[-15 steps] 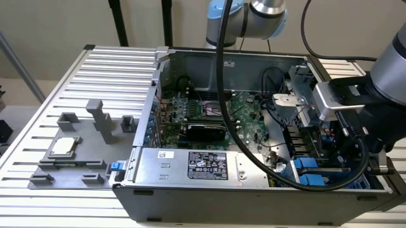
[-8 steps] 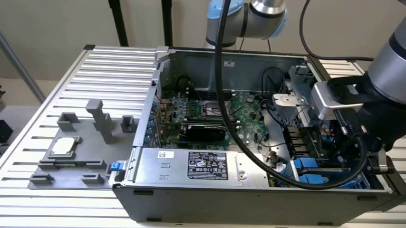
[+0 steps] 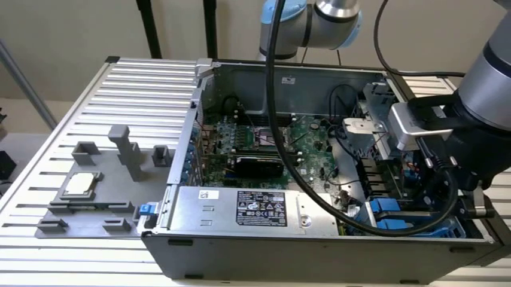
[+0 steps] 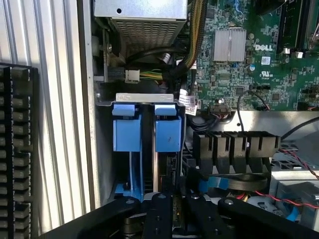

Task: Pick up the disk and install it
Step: 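Insert the second disk wire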

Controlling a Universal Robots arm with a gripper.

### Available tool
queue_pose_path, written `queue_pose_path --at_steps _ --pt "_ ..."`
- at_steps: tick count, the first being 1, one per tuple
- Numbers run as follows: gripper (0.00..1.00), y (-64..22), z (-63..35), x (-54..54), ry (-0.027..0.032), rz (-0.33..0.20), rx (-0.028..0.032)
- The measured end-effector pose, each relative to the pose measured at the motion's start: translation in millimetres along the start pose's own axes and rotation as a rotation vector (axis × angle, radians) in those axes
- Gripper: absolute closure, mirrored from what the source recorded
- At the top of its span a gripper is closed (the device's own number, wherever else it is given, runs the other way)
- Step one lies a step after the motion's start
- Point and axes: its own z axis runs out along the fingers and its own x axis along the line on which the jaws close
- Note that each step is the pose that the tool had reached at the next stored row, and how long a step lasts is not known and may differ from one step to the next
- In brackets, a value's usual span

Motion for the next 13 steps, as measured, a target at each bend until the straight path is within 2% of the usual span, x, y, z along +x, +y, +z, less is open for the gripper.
queue_pose_path --at_steps 7,13 --pt "1.0 0.3 1.1 -2.4 0.0024 -0.001 0.0097" --pt "1.0 0.6 3.0 -2.7 0.0051 -0.002 0.0154"
